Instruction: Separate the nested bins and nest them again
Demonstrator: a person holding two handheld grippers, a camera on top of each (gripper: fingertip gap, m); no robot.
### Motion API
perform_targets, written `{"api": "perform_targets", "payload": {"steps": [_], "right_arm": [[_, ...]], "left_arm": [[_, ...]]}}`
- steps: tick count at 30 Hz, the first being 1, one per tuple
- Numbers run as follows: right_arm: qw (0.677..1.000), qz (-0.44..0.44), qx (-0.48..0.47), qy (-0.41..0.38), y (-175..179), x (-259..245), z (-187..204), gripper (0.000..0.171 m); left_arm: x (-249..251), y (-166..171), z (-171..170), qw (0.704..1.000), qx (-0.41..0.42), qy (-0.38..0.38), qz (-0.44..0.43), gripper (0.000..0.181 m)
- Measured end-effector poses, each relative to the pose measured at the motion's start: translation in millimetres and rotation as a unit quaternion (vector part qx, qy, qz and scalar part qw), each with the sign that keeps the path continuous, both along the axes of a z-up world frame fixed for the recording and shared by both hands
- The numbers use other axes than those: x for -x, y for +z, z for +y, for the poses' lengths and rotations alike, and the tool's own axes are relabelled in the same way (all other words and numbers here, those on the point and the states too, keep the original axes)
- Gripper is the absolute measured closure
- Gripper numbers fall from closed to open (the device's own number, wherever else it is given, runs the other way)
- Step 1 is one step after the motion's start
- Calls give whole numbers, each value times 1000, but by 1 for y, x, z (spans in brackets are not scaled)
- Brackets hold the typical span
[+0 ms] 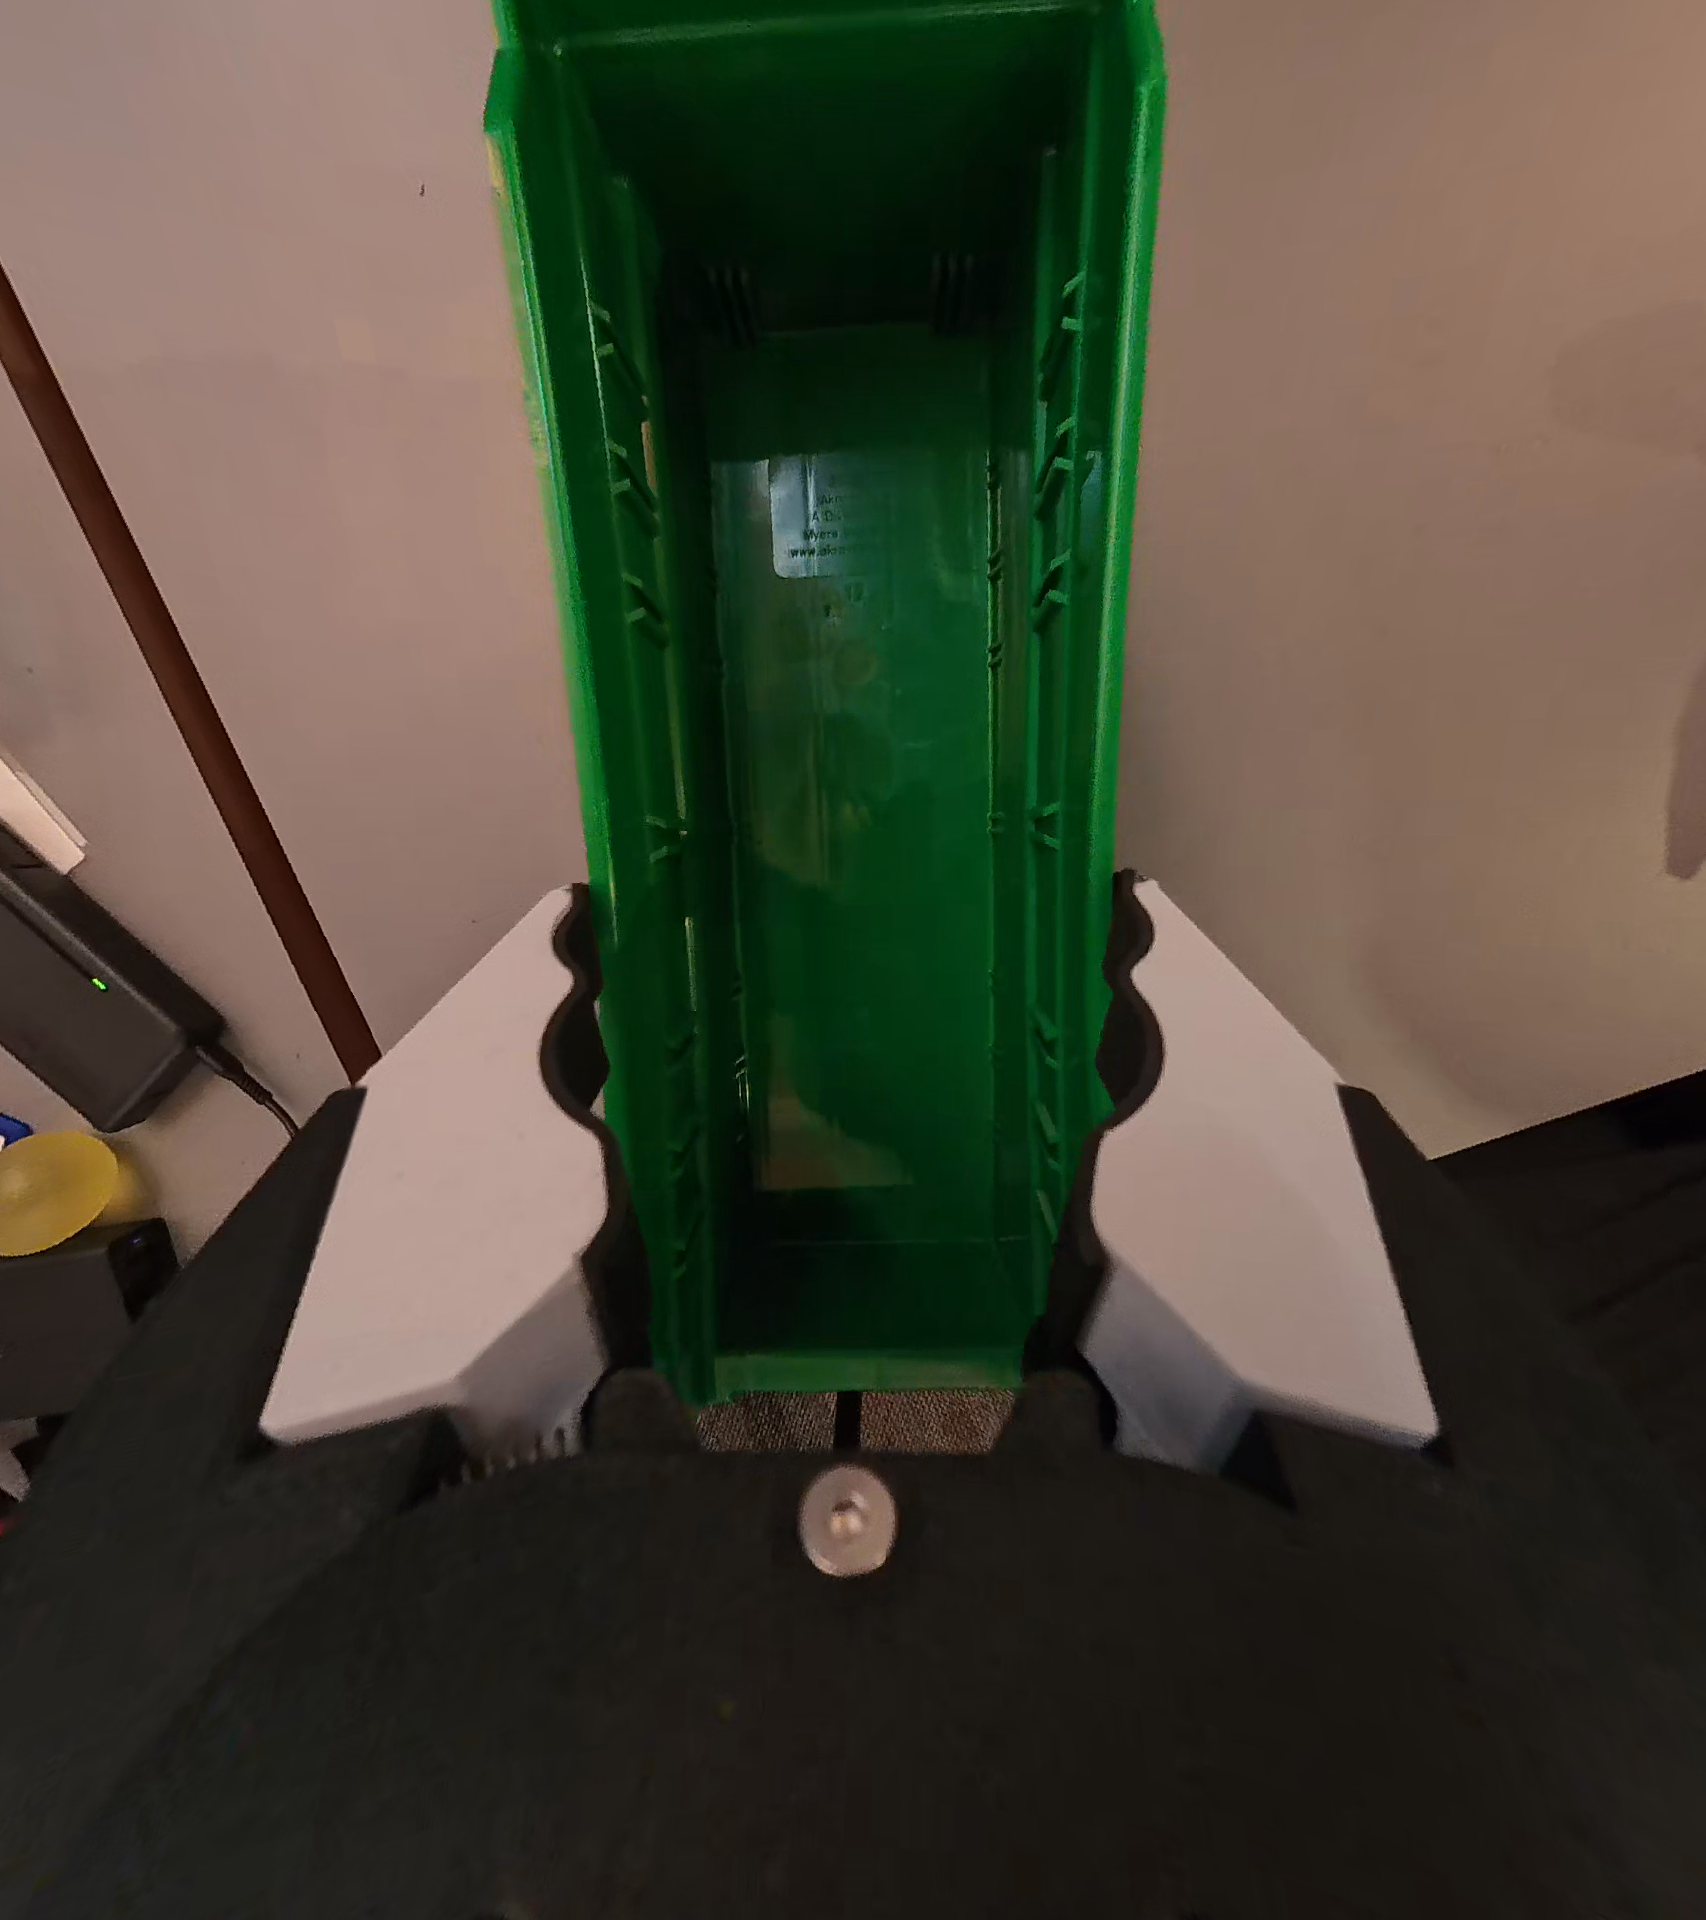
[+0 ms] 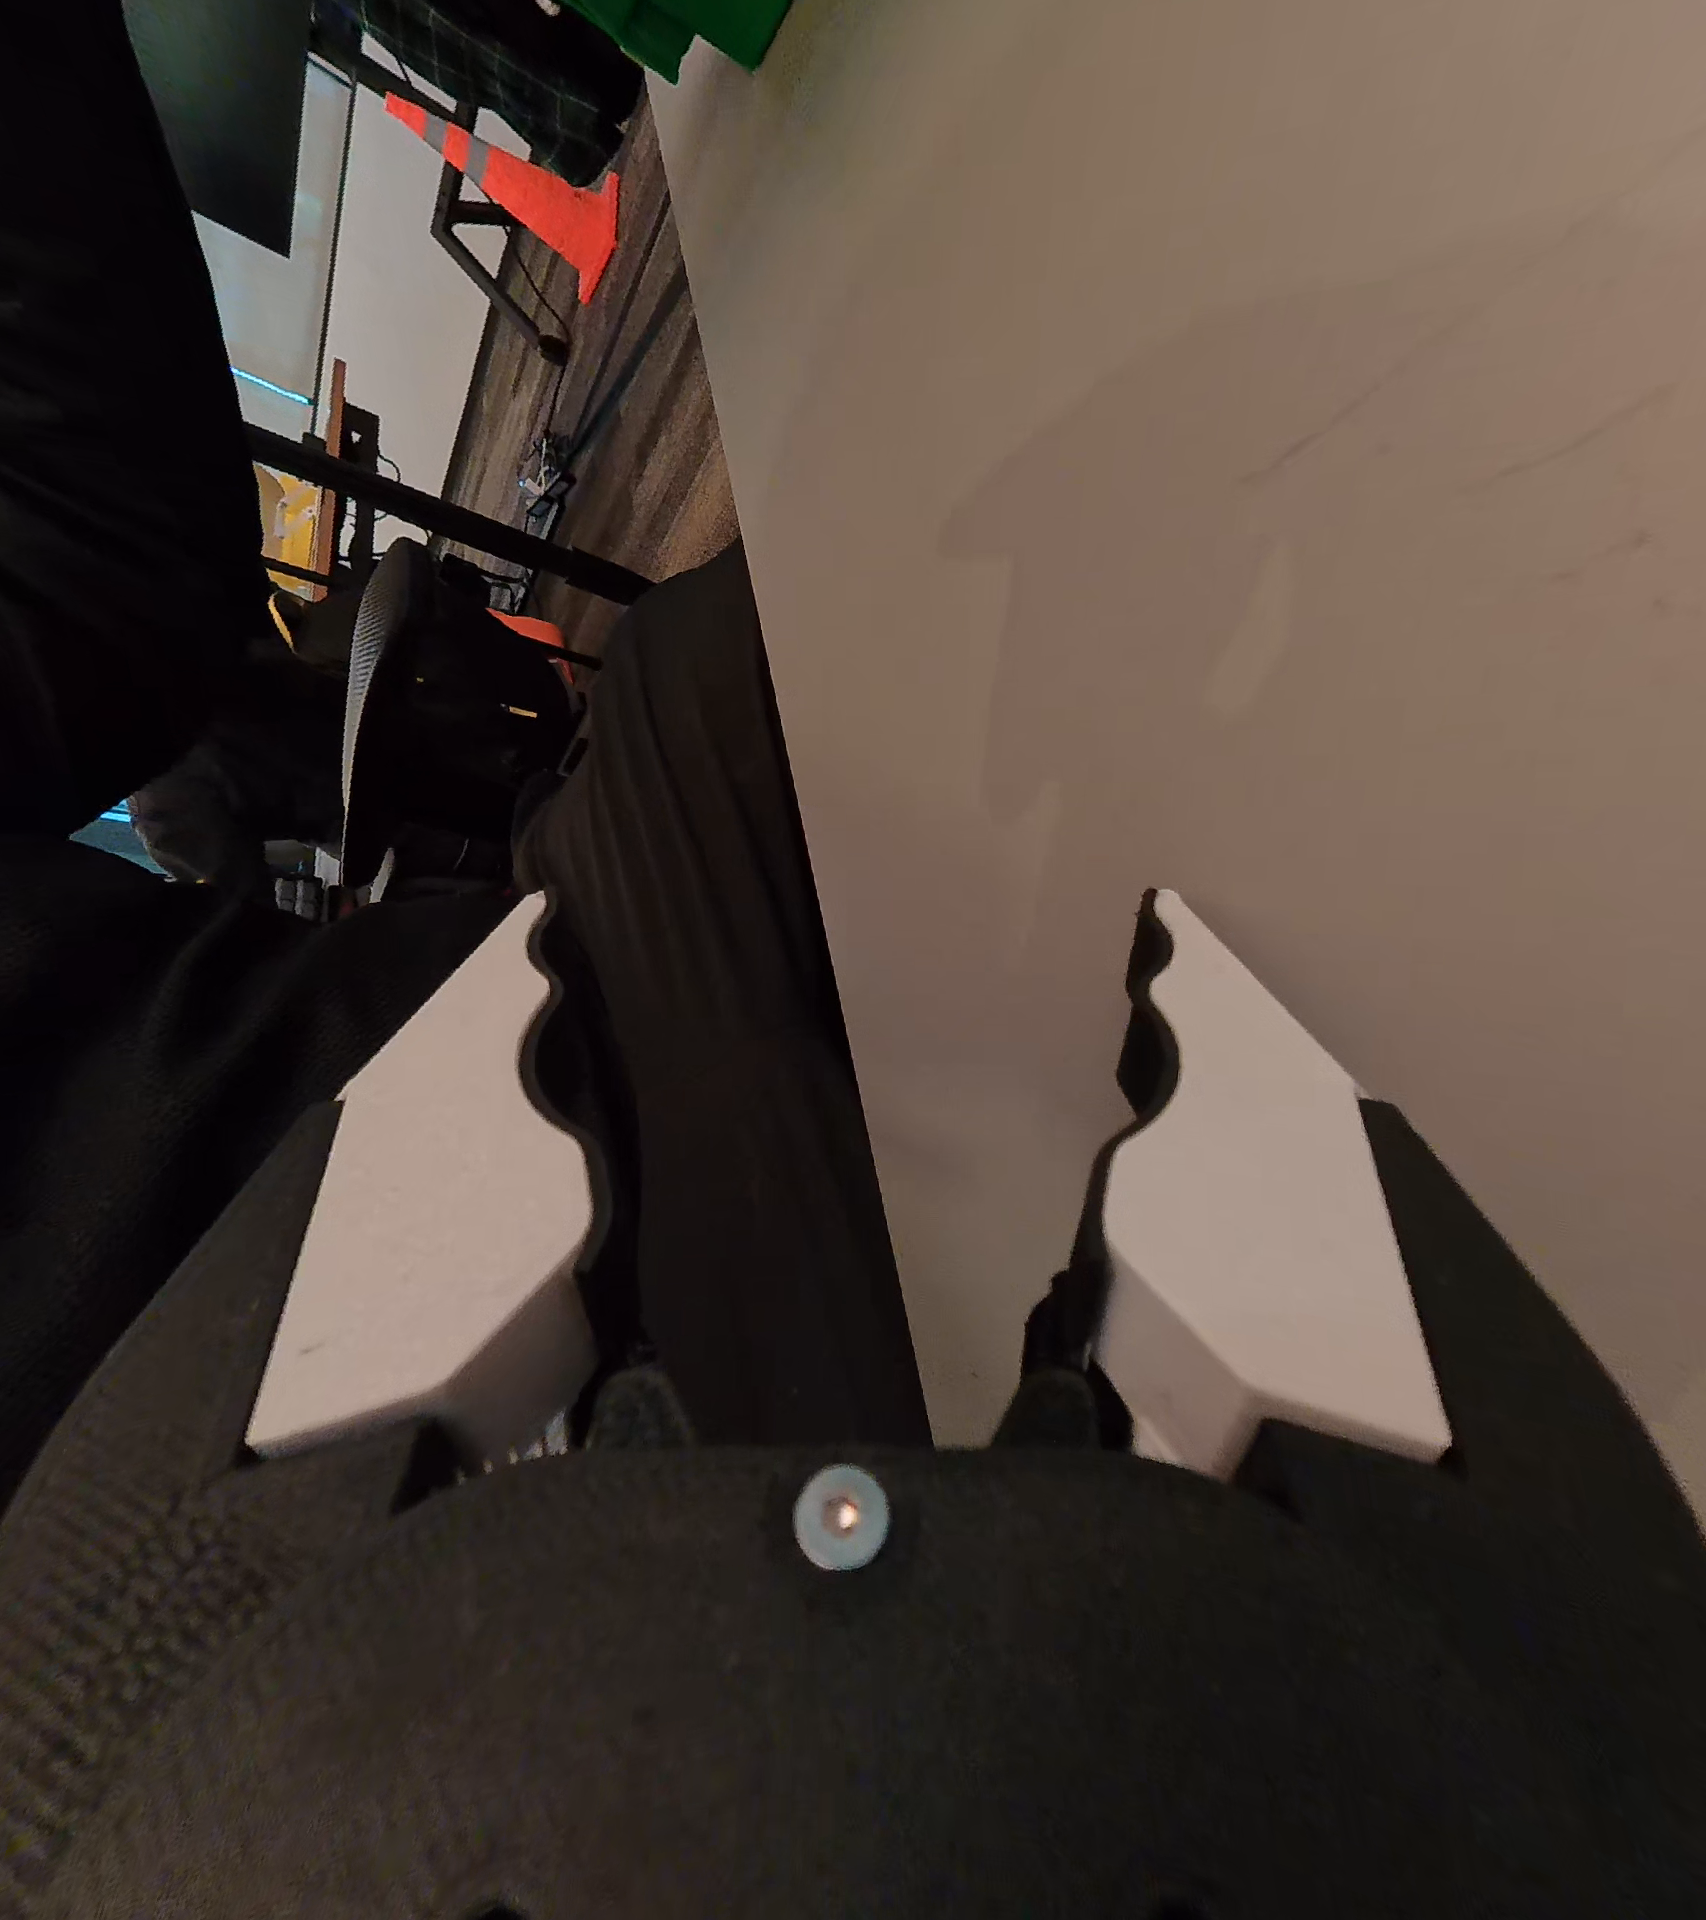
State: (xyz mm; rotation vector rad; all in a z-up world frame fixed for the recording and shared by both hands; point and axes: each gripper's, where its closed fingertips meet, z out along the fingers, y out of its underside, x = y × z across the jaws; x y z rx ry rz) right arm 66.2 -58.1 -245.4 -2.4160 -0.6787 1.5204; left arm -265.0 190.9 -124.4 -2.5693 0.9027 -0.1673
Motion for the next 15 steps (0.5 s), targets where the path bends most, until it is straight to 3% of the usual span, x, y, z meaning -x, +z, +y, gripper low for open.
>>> {"api": "perform_targets", "payload": {"steps": [15], "right_arm": [[1000,9,7,0,-1,0,0,72]], "left_arm": [[-6,8,3,1000,-22,0,-8,94]]}}
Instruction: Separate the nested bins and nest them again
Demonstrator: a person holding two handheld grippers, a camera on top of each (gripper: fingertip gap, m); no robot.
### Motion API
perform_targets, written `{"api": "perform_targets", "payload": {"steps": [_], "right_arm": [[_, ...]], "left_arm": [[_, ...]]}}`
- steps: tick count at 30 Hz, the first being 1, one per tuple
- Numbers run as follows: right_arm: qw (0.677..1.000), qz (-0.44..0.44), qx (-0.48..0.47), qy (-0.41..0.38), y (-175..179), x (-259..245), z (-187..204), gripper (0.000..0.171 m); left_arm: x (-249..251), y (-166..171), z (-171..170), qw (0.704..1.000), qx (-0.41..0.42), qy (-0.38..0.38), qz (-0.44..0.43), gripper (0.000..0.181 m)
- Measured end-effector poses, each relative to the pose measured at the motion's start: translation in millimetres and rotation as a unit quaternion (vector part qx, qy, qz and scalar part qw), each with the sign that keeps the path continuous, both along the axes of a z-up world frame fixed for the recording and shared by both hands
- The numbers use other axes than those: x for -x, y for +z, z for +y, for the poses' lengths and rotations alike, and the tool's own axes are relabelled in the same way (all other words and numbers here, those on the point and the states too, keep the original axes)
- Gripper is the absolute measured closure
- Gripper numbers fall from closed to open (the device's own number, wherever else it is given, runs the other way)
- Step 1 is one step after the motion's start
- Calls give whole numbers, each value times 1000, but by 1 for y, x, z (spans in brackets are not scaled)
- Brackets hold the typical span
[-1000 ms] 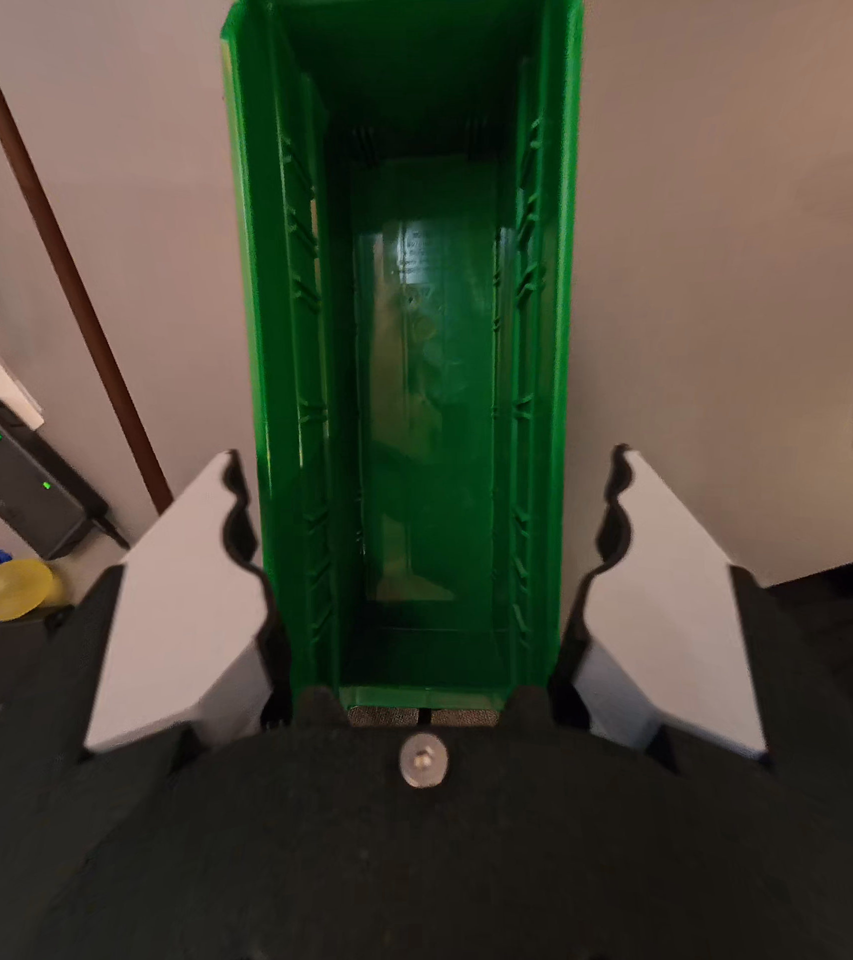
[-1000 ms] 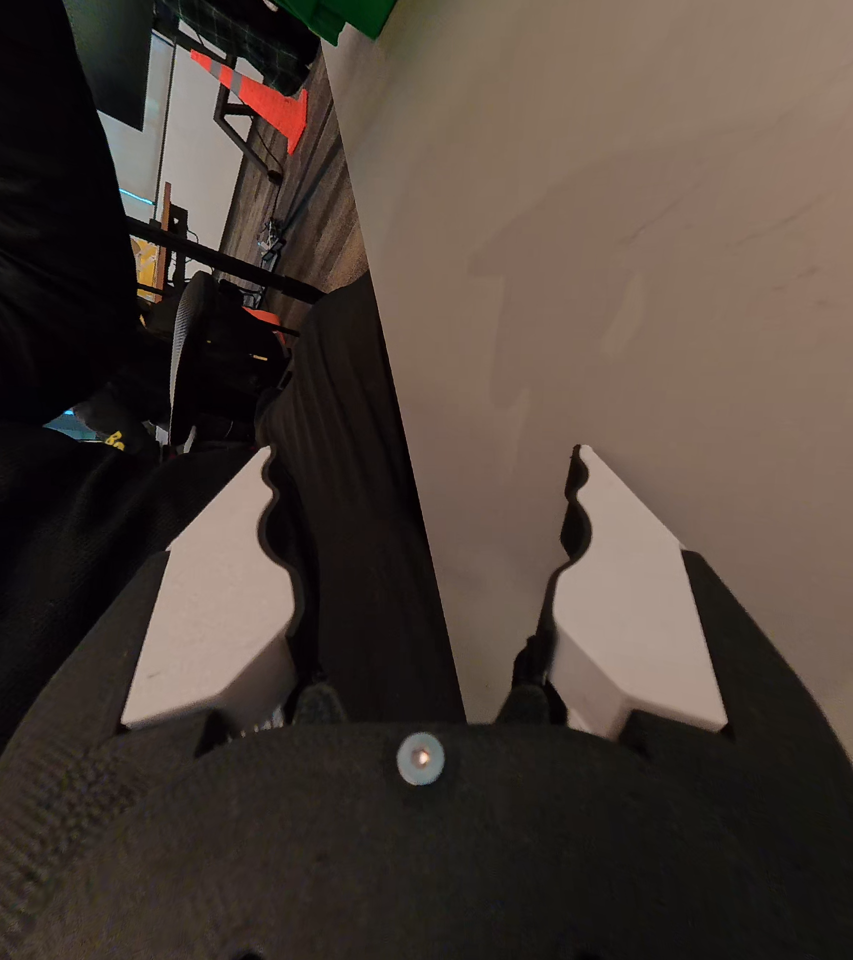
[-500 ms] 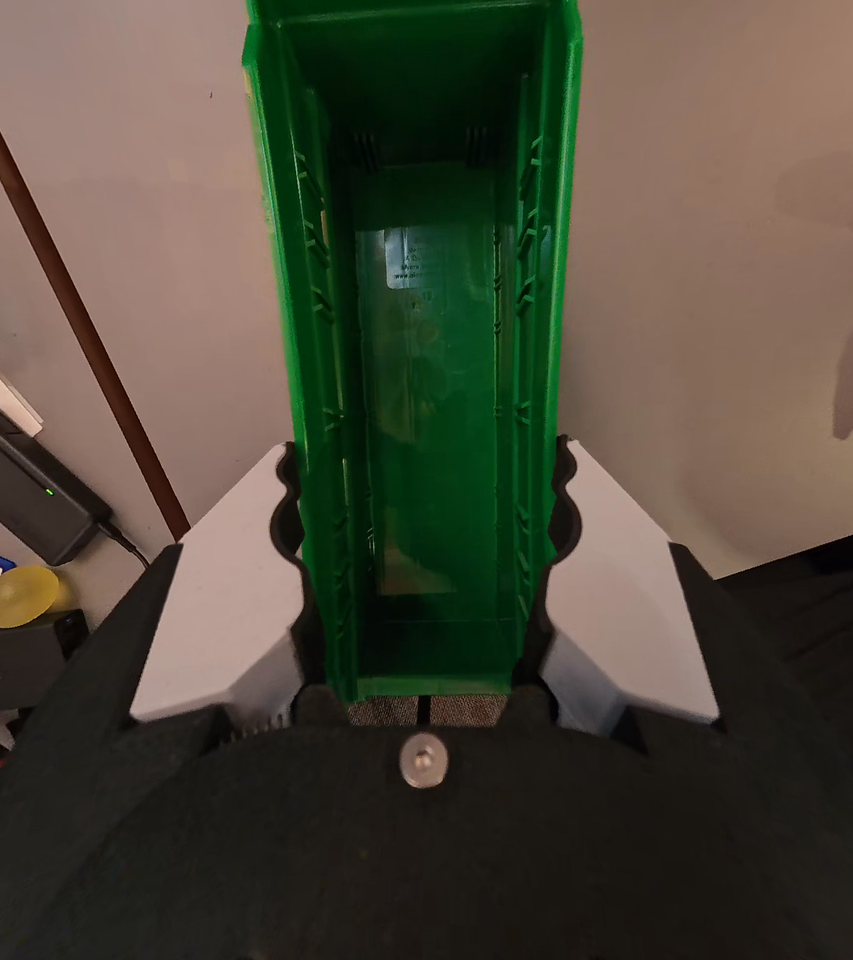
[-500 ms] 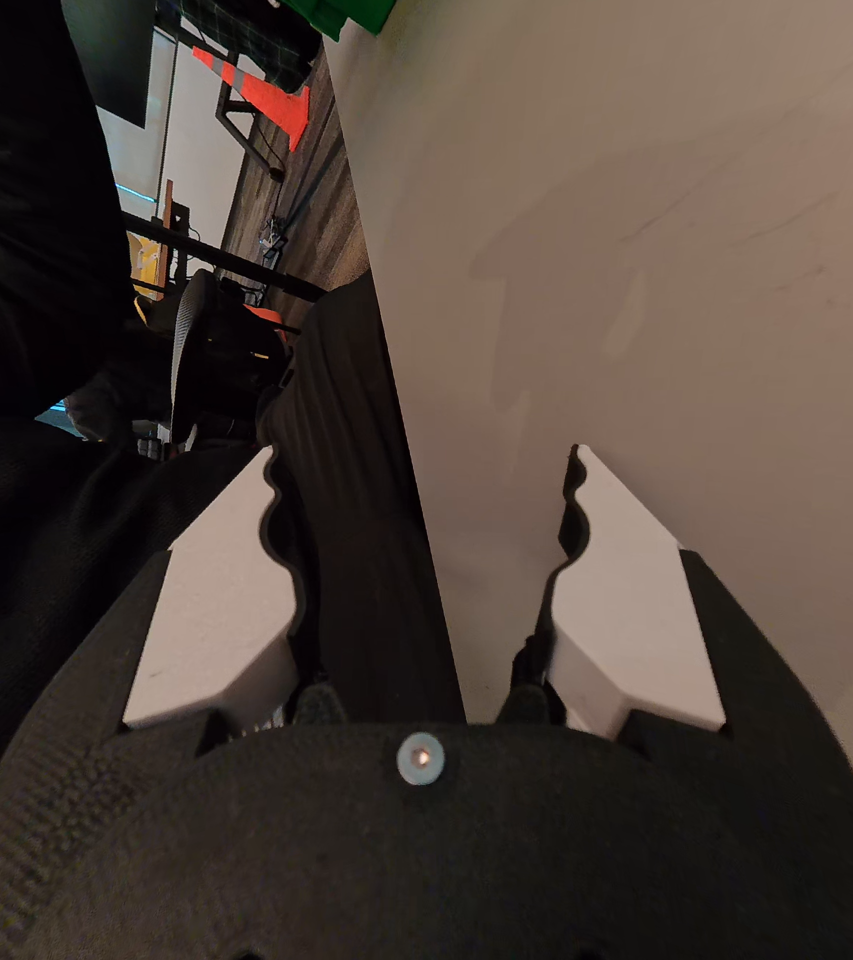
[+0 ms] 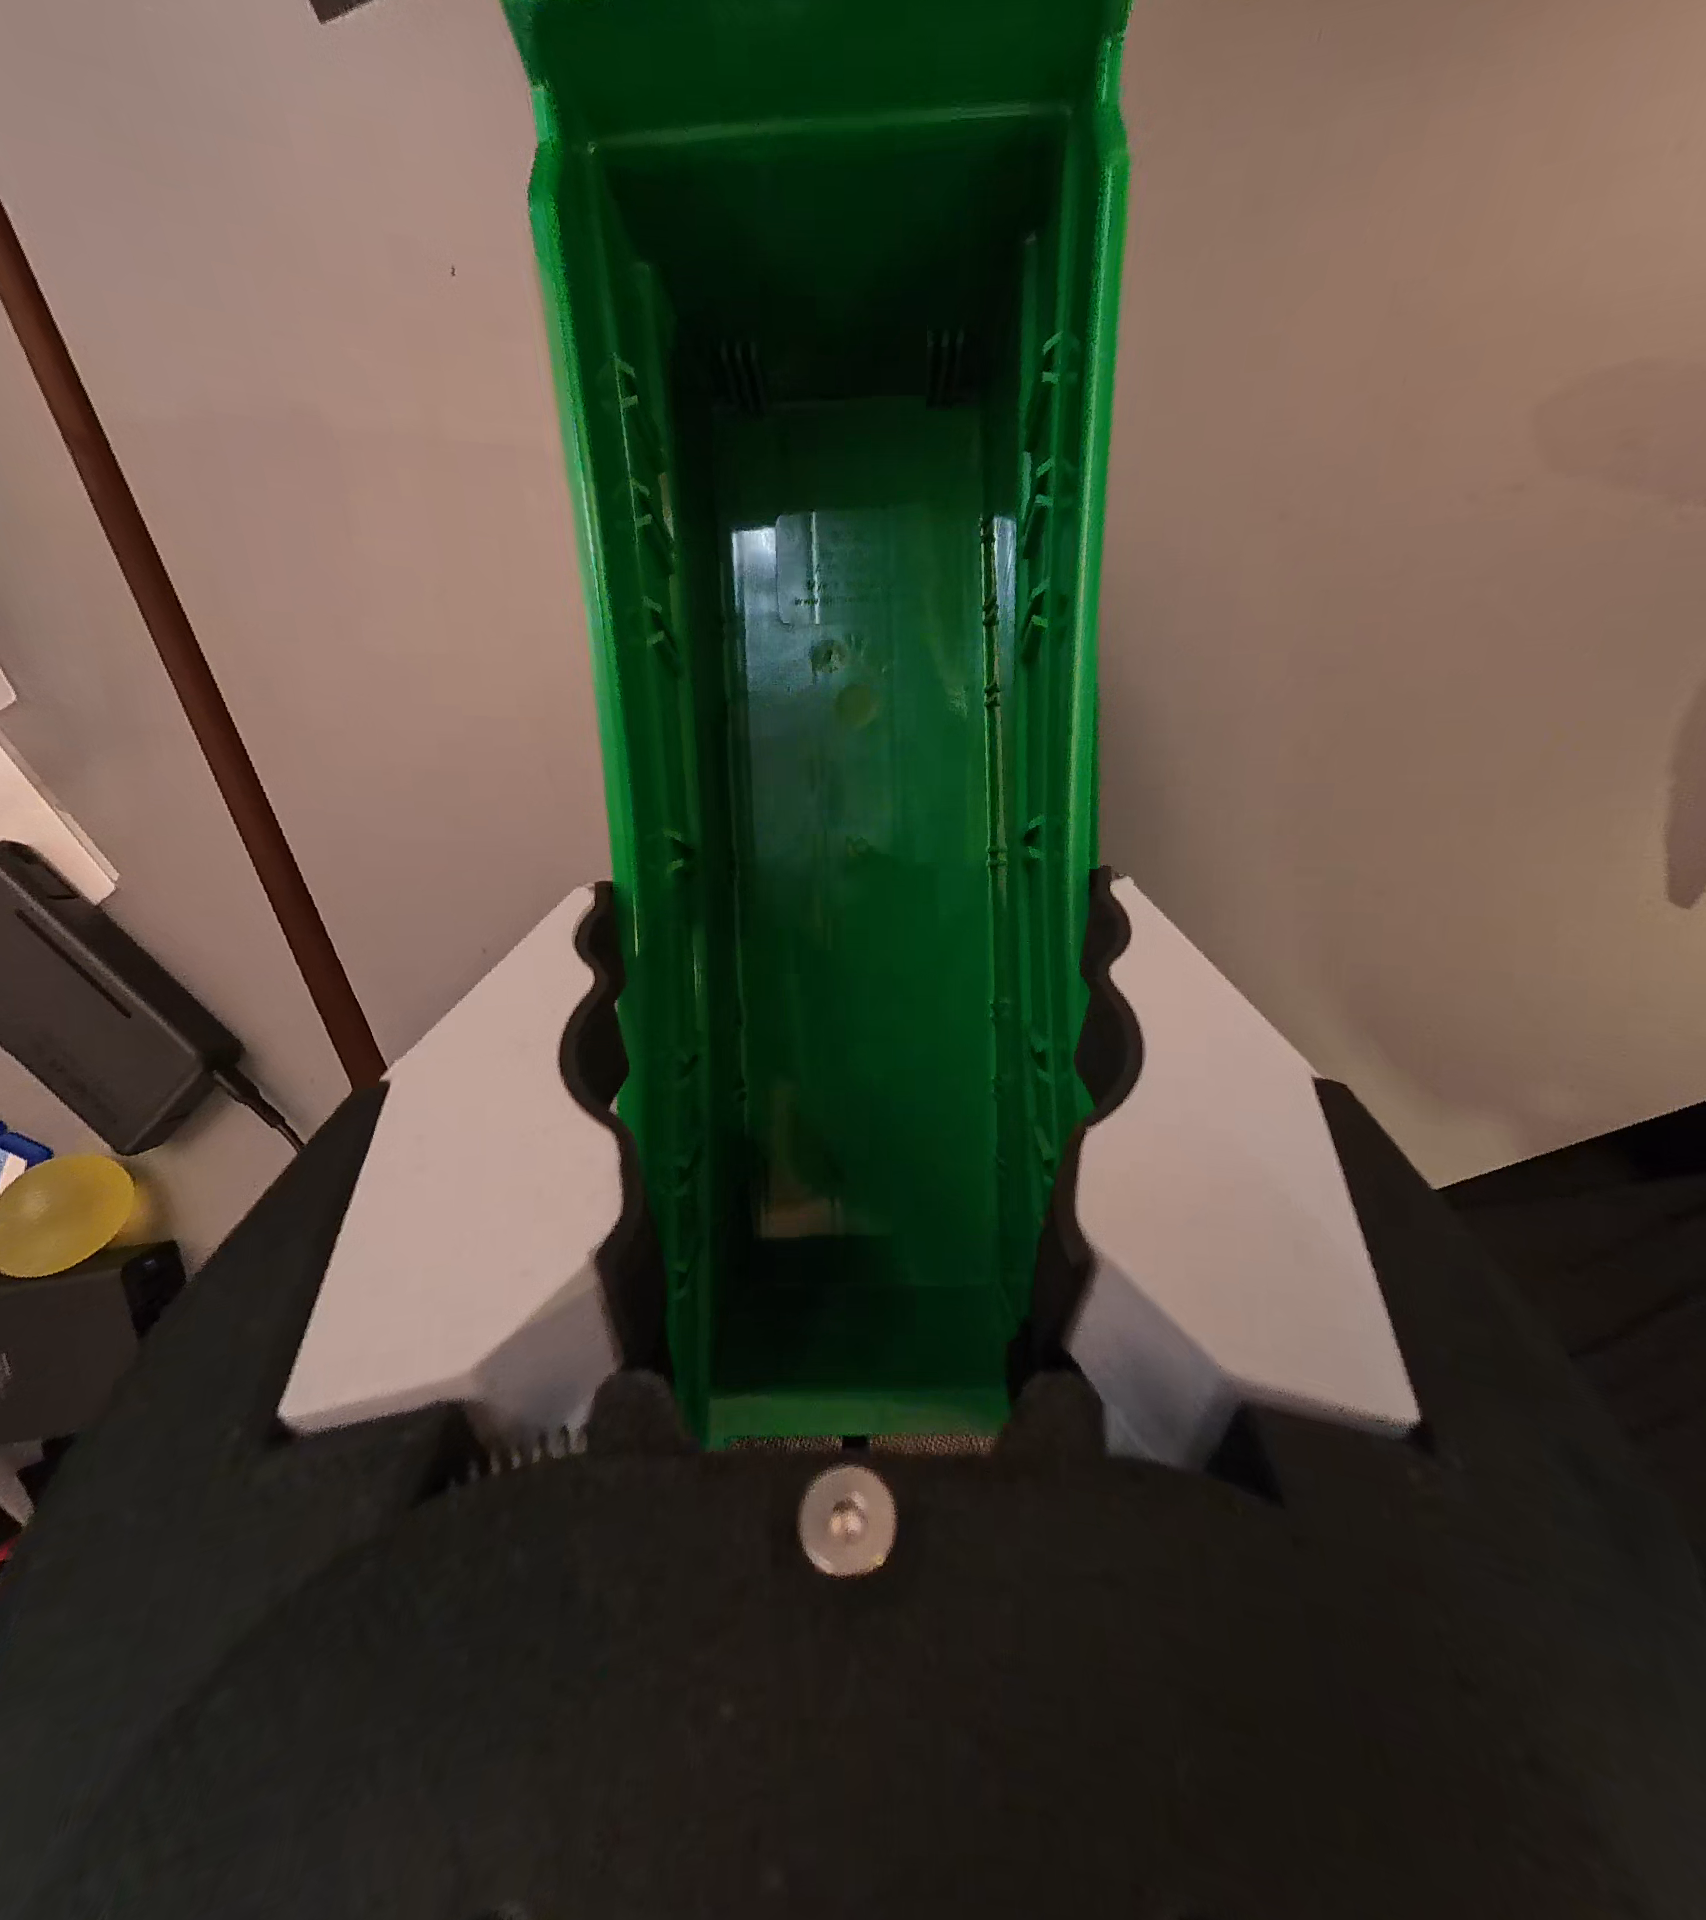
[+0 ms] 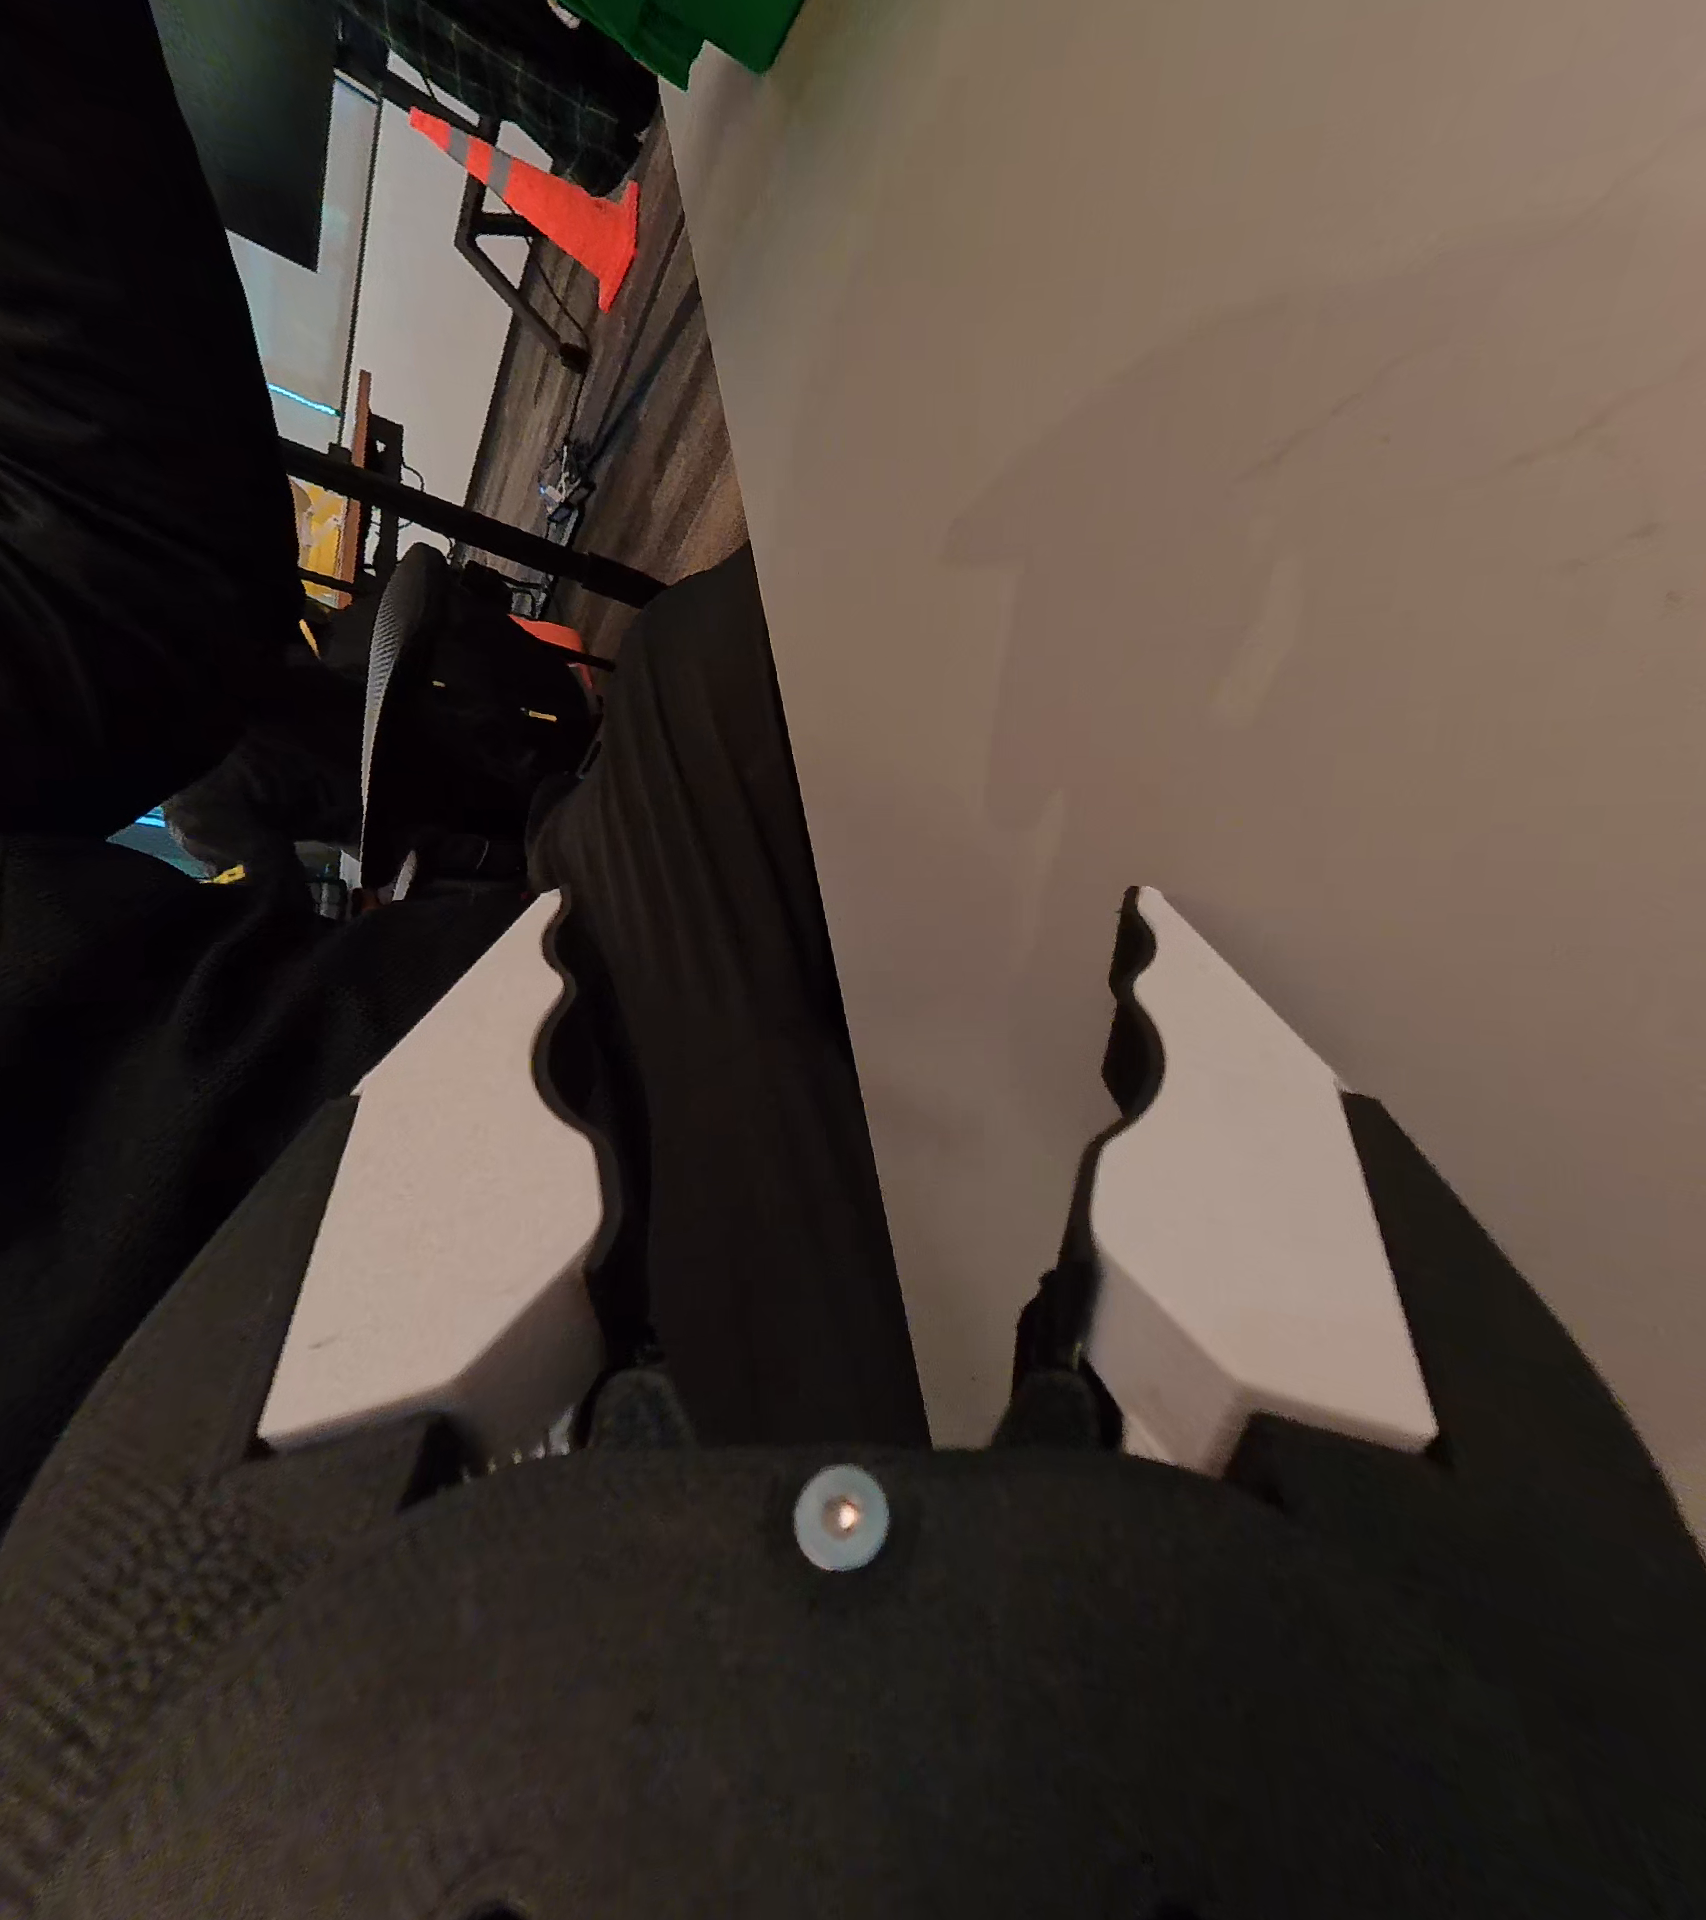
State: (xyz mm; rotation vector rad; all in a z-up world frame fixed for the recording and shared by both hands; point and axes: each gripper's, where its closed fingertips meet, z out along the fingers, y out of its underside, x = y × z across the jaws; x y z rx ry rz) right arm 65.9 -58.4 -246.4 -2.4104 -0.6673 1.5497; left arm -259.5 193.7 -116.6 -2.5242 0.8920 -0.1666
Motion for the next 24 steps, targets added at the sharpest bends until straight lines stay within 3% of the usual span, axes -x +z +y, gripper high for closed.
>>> {"api": "perform_targets", "payload": {"steps": [24], "right_arm": [[1000,3,2,7,0,2,-2,72]], "left_arm": [[-4,50,5,996,-66,9,-59,93]]}}
